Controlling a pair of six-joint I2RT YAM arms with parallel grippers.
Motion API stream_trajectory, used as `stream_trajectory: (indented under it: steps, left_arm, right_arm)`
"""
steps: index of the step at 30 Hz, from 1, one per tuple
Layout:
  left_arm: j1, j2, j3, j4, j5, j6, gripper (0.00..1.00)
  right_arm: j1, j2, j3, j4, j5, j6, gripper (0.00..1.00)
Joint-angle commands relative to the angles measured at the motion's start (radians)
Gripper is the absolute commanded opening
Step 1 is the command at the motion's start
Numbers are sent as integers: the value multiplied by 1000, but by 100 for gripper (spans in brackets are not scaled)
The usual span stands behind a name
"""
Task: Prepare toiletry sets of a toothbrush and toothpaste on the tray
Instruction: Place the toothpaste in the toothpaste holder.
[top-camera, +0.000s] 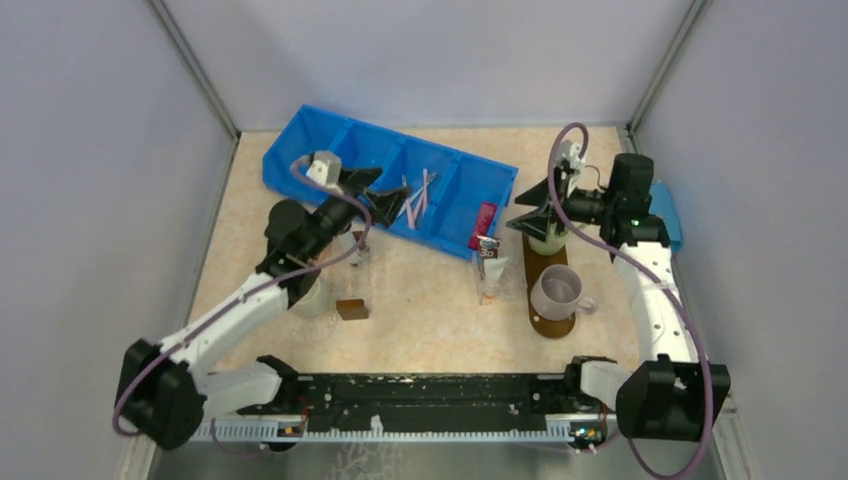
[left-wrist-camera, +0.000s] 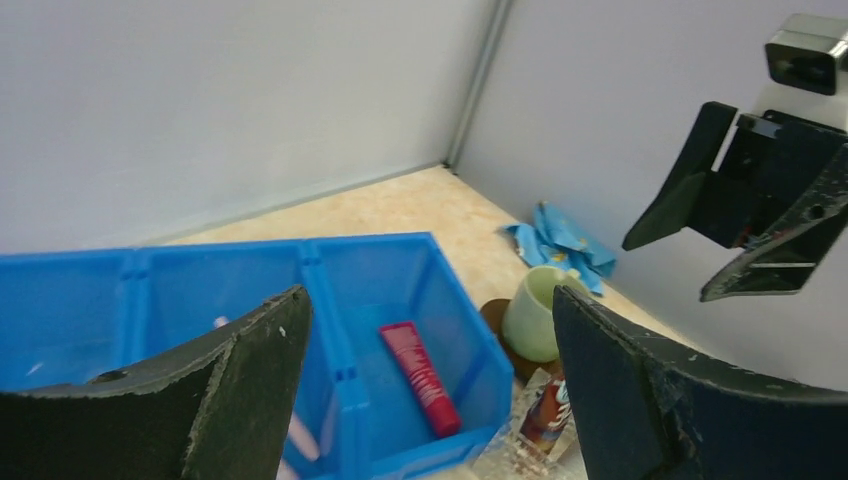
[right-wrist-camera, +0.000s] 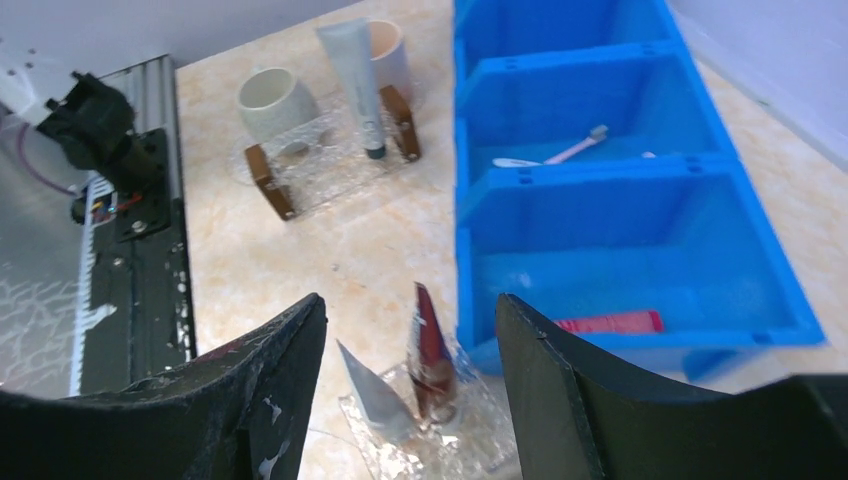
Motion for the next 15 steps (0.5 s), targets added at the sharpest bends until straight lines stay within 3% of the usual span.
stream_trajectory:
  steps: [1,8,15]
  left_arm:
    - [-3,181,181,44,181,-66,92]
    - [-83,502,633,-306,69,169,87]
    - [-102,778,925,-555,53,245,63]
  right_arm:
    - [-97,-22,49,88,-2,88,63]
    - [-187,37,88,66,104,76,63]
    - [-263,79,67,40,155,12,63]
